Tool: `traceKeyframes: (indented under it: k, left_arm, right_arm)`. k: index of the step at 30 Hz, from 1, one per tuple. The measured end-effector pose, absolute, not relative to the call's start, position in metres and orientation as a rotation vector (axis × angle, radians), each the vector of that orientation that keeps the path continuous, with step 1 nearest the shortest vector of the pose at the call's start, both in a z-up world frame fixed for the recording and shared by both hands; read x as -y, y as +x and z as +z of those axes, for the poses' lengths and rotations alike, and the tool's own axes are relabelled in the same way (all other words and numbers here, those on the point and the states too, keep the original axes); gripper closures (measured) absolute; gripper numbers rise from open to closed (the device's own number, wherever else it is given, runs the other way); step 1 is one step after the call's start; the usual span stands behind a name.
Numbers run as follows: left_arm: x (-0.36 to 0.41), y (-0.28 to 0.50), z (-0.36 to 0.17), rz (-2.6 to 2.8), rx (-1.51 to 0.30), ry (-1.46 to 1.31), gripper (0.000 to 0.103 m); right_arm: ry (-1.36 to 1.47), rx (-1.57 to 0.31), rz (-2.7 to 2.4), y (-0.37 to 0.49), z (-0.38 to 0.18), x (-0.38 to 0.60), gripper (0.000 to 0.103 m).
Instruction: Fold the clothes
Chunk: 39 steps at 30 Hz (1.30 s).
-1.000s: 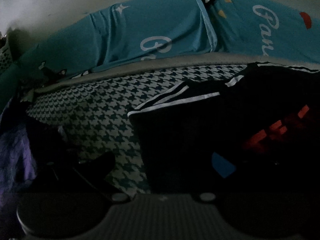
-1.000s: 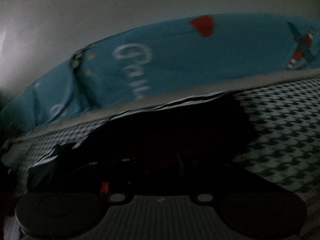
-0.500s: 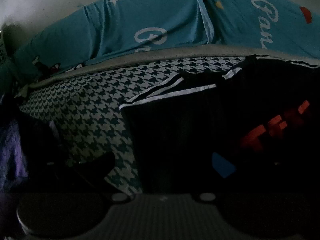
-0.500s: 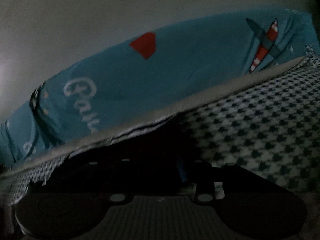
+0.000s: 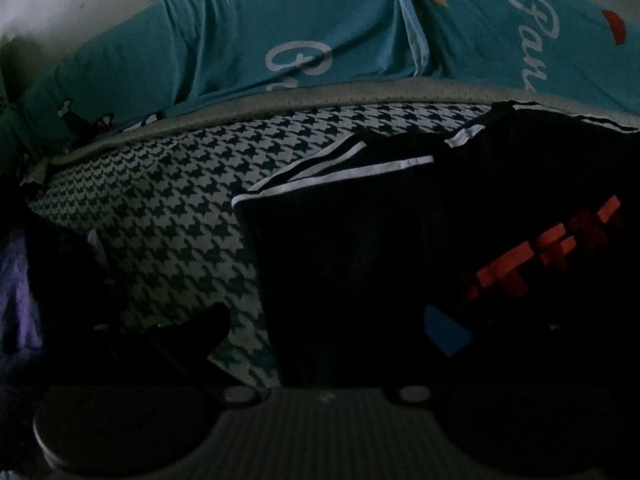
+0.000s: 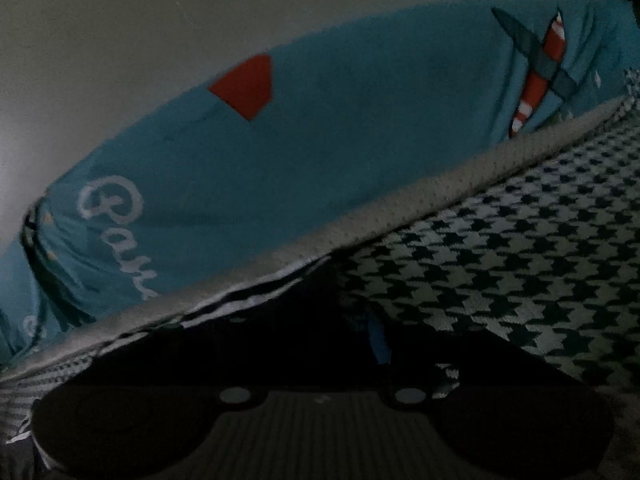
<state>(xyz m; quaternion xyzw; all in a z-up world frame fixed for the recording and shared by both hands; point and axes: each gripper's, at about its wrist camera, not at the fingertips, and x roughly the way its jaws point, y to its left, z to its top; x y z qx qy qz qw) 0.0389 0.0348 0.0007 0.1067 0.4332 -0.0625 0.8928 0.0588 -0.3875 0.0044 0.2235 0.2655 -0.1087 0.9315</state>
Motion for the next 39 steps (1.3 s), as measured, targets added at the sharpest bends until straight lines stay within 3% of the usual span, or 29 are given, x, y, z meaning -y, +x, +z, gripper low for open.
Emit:
traceKeyframes:
  k: [3,4,5,11,28,36,39]
  left_arm:
    - [-0.035,0.039,0.000,-0.133,-0.899,0.221,0.000]
    - [-0.035,0.039,0.000,-0.134,-0.899,0.220,0.000]
    - [-0.035,0.039,0.000,-0.135,-0.899,0.220,0.000]
    - [-0.035,0.039,0.000,-0.137,-0.903,0.216,0.000]
    - [-0.036,0.035,0.003,-0.136,-0.903,0.215,0.000]
    - [-0.036,0.032,0.007,-0.141,-0.894,0.210,0.000]
    - [-0.037,0.031,0.009,-0.140,-0.885,0.209,0.000]
  right_arm:
    - [0.460,-0.536,-0.218,0.063,0.001,0.389,0.058]
    - [0.457,-0.537,-0.213,0.064,0.000,0.389,0.065]
    - [0.454,-0.539,-0.208,0.066,-0.001,0.388,0.079]
    - [0.442,-0.543,-0.189,0.070,-0.002,0.384,0.095]
    - [0.028,-0.458,0.066,0.042,0.055,0.267,0.097]
    - [-0.095,-0.586,0.240,0.035,0.024,0.212,0.095]
    - [-0.070,-0.656,0.289,0.036,0.013,0.206,0.089]
